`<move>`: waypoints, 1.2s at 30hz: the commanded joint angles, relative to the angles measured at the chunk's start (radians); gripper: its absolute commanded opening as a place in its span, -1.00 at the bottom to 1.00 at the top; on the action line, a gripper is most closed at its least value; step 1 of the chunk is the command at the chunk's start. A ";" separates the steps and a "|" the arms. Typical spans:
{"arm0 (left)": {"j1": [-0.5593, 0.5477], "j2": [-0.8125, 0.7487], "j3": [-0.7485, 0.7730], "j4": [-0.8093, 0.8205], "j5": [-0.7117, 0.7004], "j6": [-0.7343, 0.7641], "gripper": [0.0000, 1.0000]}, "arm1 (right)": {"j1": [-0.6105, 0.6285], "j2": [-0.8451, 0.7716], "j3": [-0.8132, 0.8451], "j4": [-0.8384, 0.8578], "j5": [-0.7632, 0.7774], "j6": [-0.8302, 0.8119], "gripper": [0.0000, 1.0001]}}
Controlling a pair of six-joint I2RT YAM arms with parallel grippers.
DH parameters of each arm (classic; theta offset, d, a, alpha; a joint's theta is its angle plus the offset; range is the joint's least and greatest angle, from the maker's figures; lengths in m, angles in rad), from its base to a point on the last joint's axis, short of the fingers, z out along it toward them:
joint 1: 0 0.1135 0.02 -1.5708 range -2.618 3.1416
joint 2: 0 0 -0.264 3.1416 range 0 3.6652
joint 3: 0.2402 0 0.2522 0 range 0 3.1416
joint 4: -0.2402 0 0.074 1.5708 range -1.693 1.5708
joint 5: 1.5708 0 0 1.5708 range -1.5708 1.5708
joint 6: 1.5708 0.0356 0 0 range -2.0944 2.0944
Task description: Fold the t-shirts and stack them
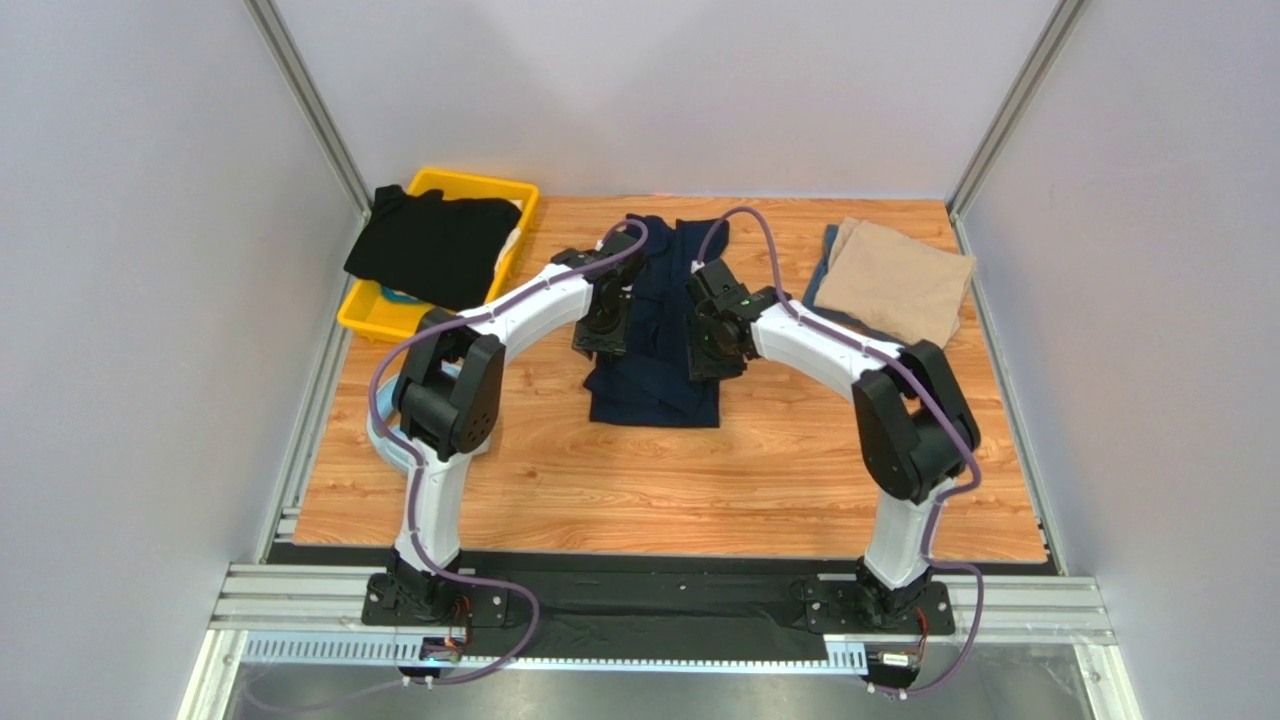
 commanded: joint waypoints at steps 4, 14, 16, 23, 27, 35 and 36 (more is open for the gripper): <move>0.046 -0.169 -0.082 0.019 0.050 -0.053 -0.07 | -0.005 -0.254 -0.121 -0.001 0.061 -0.044 -0.17; 0.038 -0.408 -0.476 0.131 0.162 -0.144 -0.08 | 0.059 -0.238 -0.205 0.051 -0.071 0.017 -0.10; 0.038 -0.460 -0.531 0.143 0.151 -0.147 -0.08 | 0.081 -0.224 -0.194 0.056 -0.065 0.016 -0.10; 0.038 -0.529 -0.631 0.156 0.142 -0.157 -0.09 | 0.099 -0.170 -0.137 0.059 -0.094 0.019 -0.05; 0.038 -0.557 -0.668 0.168 0.139 -0.165 -0.10 | 0.109 -0.133 -0.103 0.051 -0.085 0.014 -0.04; 0.038 -0.569 -0.703 0.176 0.128 -0.165 -0.11 | 0.110 -0.070 -0.070 0.059 -0.100 0.011 -0.03; 0.038 -0.566 -0.703 0.176 0.128 -0.164 -0.11 | 0.110 -0.067 -0.067 0.056 -0.100 0.011 -0.03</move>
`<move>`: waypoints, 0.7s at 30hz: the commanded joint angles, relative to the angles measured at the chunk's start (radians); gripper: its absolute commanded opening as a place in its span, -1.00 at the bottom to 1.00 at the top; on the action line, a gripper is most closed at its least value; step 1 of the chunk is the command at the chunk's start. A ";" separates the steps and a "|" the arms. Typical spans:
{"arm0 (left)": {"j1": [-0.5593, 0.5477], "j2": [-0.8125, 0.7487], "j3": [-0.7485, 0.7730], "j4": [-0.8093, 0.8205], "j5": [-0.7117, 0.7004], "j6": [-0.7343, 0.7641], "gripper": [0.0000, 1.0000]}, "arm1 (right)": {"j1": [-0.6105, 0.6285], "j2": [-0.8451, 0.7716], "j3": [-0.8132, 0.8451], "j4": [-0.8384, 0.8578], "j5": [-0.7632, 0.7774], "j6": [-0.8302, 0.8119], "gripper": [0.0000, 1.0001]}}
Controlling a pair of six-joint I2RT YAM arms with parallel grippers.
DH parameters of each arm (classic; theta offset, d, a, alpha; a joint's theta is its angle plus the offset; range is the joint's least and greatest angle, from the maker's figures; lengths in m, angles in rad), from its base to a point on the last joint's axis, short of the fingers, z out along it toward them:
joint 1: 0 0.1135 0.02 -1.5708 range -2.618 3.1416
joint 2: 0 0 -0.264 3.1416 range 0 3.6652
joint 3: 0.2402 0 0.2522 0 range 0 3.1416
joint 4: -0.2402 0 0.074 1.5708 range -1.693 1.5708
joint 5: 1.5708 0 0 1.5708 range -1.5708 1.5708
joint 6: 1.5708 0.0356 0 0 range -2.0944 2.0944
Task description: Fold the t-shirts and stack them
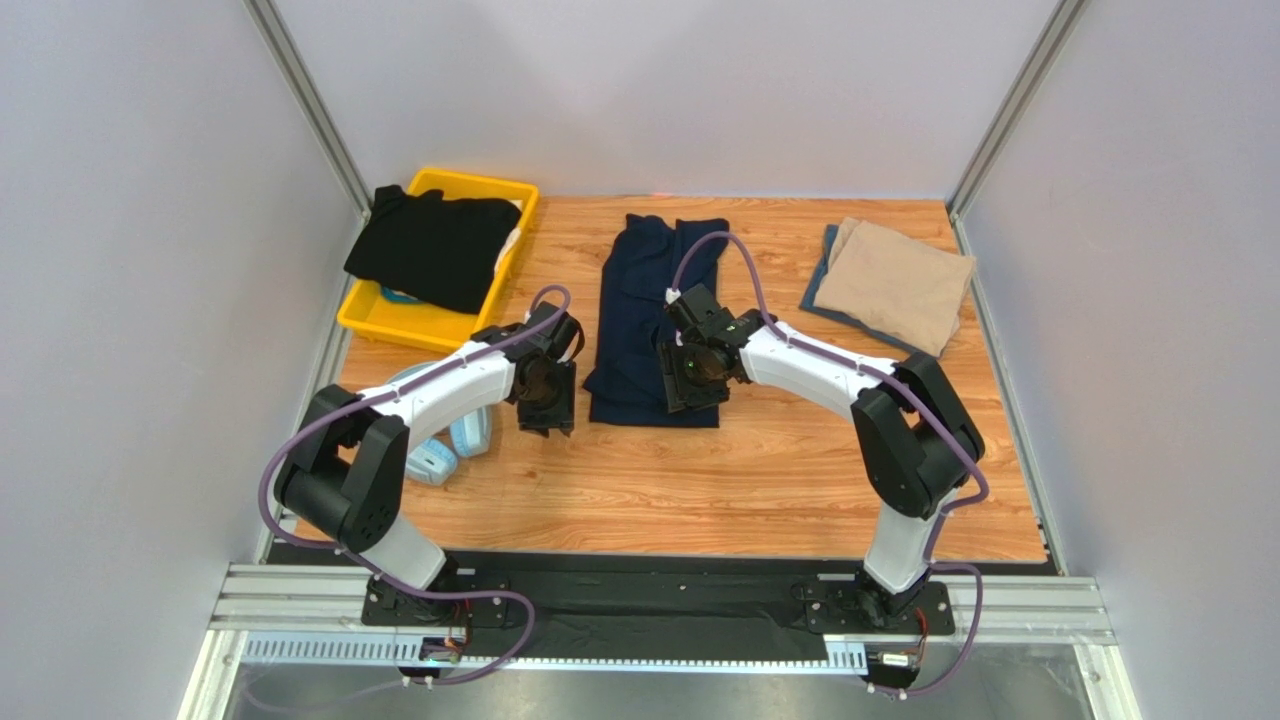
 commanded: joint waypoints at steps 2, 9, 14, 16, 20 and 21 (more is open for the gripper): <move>-0.003 -0.033 -0.006 0.027 -0.007 -0.012 -0.12 | 0.005 0.036 0.054 0.028 -0.007 0.002 -0.05; -0.005 -0.012 -0.010 0.045 0.011 -0.017 -0.14 | 0.008 0.025 0.058 0.023 0.008 -0.011 -0.49; -0.009 -0.006 -0.019 0.053 0.016 -0.017 -0.15 | 0.006 0.013 0.070 0.014 0.019 -0.024 -0.91; -0.013 -0.006 -0.023 0.056 0.018 -0.017 -0.15 | 0.006 0.005 0.092 -0.003 0.028 -0.037 -0.98; -0.016 -0.004 -0.026 0.059 0.021 -0.014 -0.15 | 0.008 0.000 0.135 -0.021 0.047 -0.055 -1.00; -0.017 -0.003 -0.027 0.061 0.021 -0.014 -0.15 | 0.006 0.002 0.142 -0.028 0.048 -0.058 -1.00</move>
